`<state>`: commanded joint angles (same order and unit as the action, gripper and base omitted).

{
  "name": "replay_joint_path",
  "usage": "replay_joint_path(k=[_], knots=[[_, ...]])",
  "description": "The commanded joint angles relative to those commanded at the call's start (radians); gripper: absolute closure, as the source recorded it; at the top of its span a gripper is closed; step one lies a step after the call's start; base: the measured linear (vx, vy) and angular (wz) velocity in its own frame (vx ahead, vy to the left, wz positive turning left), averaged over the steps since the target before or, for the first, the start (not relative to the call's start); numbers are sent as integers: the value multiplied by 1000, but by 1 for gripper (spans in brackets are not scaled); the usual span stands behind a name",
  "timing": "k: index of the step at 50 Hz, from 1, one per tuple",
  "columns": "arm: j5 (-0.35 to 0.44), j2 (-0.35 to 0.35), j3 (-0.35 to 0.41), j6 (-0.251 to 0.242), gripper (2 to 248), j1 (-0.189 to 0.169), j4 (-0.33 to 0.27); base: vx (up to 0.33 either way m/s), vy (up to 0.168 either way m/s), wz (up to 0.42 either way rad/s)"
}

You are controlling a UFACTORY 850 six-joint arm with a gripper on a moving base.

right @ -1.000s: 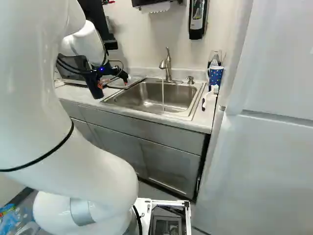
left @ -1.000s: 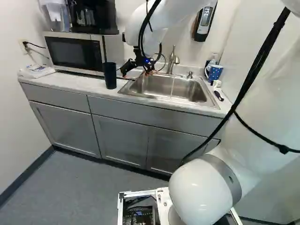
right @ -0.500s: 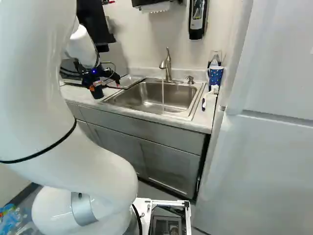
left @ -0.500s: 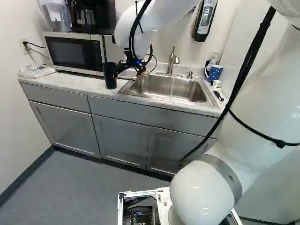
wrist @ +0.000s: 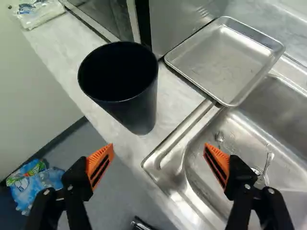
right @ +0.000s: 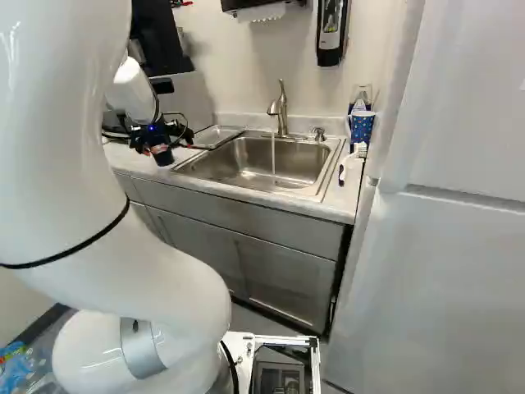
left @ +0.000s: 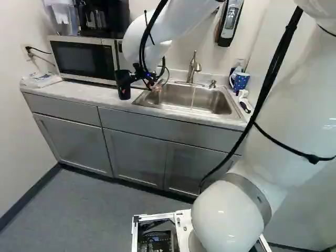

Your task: Rinse the cup and place it in the tray

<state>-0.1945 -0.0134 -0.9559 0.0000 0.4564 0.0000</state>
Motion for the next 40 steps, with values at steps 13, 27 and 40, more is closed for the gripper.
replay_joint_path(k=[13,27,40], knots=[[93,10,21,0,3,5,0,0,0,0],[194,29,35,0,3,11,0,0,0,0],[288,43,51,0,3,19,0,0,0,0]])
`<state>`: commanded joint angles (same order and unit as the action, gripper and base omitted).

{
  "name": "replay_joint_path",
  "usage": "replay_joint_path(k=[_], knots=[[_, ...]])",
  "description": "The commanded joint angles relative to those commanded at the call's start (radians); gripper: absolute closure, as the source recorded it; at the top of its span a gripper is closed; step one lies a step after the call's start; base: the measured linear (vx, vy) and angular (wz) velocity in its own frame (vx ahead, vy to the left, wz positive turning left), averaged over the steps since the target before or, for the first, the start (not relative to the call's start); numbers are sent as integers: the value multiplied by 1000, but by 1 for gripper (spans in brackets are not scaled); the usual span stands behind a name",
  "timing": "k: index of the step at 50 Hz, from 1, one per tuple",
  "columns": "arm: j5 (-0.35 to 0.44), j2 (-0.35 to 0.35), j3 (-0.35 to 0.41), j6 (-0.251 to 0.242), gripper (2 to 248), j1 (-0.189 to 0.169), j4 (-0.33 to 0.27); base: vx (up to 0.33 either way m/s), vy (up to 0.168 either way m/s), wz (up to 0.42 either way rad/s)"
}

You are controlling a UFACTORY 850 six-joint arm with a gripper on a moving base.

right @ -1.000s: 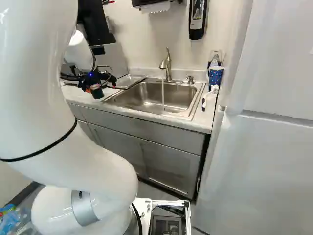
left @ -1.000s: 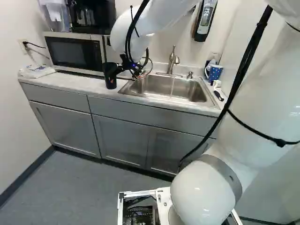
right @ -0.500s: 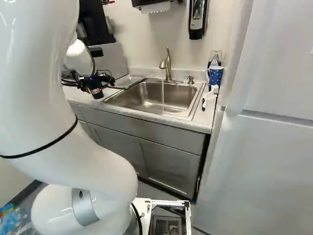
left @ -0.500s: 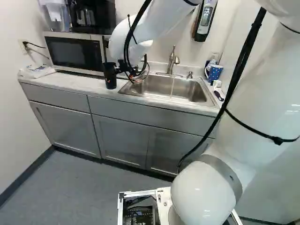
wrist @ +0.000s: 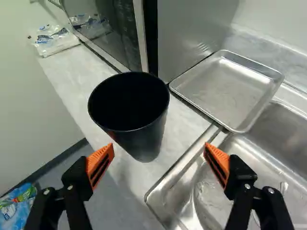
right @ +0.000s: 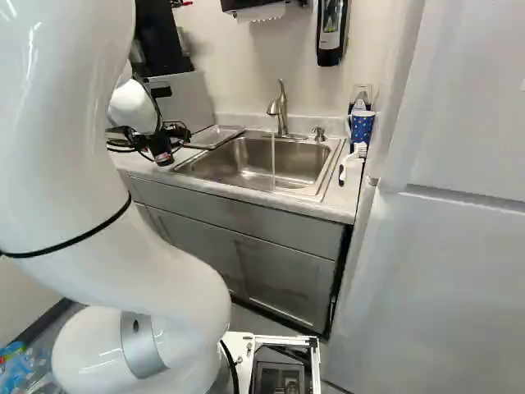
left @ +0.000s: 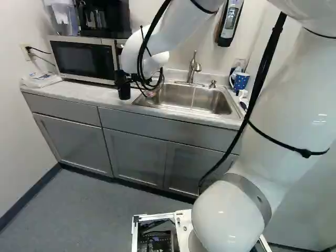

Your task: Rinse the cup and place it in the tray

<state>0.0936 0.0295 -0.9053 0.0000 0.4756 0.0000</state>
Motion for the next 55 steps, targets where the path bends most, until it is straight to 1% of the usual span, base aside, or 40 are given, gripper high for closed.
replay_joint_path(k=[19,55], knots=[[141,10,33,0,3,17,0,0,0,0],[409,12,112,0,3,37,0,0,0,0]])
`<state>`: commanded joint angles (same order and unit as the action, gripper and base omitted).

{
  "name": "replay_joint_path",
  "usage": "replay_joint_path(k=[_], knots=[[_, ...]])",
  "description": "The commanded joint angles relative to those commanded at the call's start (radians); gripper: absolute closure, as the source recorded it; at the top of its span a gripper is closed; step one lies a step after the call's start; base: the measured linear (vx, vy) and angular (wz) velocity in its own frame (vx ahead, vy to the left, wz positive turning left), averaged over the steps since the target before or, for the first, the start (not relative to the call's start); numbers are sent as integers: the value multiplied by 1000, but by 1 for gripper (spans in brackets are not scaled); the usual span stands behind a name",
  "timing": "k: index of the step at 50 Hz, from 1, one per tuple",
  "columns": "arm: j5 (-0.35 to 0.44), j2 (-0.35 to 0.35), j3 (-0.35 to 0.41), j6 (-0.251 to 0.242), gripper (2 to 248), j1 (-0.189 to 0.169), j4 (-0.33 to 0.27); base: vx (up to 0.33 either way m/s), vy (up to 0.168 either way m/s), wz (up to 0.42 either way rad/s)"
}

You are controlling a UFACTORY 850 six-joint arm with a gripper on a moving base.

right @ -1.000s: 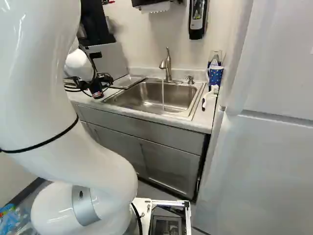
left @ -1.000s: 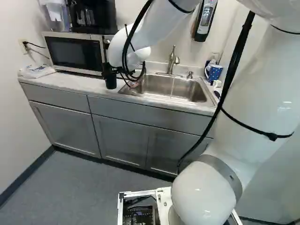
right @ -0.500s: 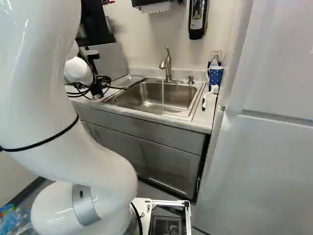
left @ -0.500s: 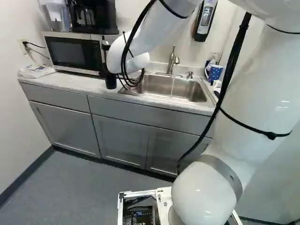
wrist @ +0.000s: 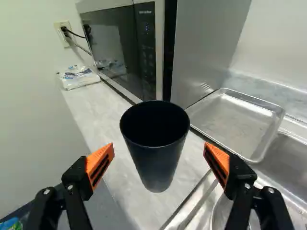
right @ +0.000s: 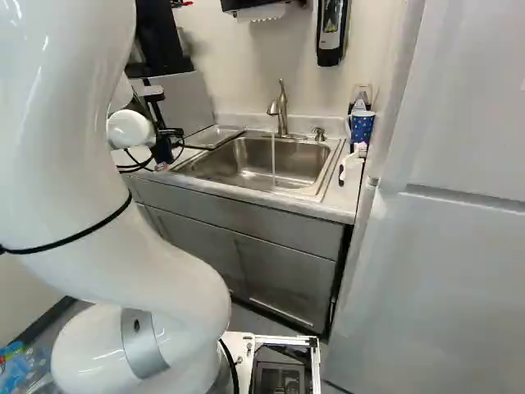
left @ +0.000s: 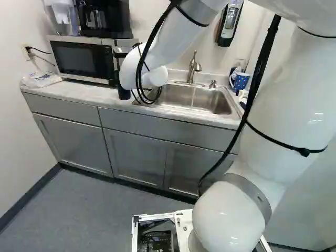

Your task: Rinse the cup and place it in the tray

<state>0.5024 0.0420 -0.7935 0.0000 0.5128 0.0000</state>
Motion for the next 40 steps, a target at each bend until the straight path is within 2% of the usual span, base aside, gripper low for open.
replay_joint_path(k=[30,40], knots=[[202,3,65,0,3,8,0,0,0,0],[237,11,78,0,3,3,0,0,0,0]])
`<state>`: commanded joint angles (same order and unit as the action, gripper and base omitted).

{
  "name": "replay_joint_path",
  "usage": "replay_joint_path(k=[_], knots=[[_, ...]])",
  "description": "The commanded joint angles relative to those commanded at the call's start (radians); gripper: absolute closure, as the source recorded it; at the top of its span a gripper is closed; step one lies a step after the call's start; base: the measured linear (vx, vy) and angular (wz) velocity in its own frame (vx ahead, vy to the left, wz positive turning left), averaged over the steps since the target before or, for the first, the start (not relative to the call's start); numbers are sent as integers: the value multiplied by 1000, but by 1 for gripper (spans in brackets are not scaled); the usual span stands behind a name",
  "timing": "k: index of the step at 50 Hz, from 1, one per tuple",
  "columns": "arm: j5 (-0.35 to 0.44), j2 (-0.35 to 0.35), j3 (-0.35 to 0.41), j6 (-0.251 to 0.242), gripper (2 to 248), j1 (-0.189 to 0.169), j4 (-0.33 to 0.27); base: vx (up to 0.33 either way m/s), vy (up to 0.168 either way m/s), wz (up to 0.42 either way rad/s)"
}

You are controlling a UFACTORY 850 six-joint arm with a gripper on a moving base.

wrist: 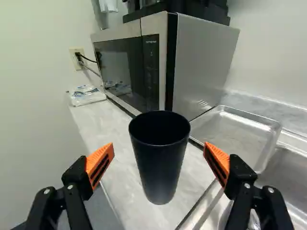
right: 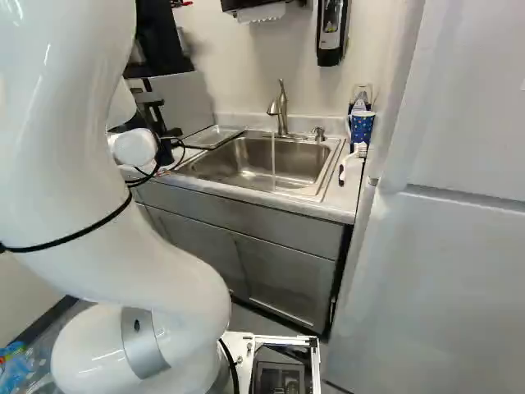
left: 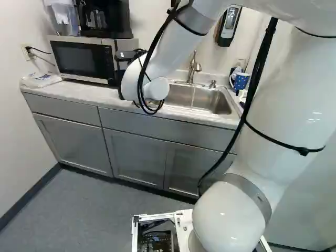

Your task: Rinse the cup and place it in the tray

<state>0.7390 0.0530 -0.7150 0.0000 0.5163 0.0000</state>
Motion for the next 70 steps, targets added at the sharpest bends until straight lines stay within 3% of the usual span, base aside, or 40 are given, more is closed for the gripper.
replay_joint_path(k=[28,50,67,68,70], knots=[[0,49,4,0,3,-2,0,0,0,0],[58,58,-6,0,3,-5,0,0,0,0],[60,58,-6,0,3,-5,0,0,0,0],[60,58,-6,0,33,-5,0,0,0,0],[60,58,-6,0,33,-5,0,0,0,0]])
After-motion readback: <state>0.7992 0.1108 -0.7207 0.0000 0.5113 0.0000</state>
